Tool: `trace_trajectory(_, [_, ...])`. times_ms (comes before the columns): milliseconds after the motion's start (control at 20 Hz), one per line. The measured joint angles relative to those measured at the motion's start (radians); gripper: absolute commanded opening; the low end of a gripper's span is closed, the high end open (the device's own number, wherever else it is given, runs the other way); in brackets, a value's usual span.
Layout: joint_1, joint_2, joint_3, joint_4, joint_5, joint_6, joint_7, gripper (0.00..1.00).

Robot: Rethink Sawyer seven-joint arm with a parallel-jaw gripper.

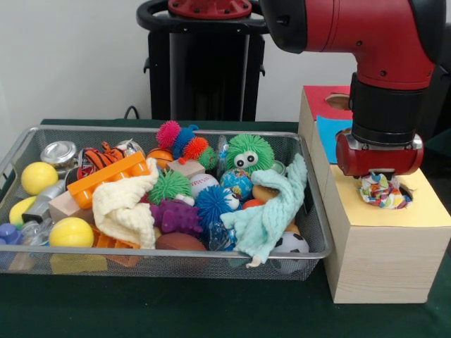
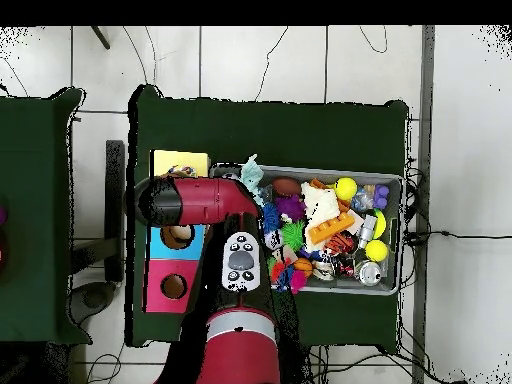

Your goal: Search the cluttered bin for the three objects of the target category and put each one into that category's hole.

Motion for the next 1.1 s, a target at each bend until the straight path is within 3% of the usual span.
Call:
trace_trajectory(800, [0.000,0.000,0.000,0.000,0.000,0.000,0.000,0.00])
trace_trajectory(850, [0.000,0.000,0.003,0.000,0.000,0.000,0.000,1.00])
trace_trajectory(1100, [0.000,0.000,0.007,0.000,0.000,0.000,0.000,1.00])
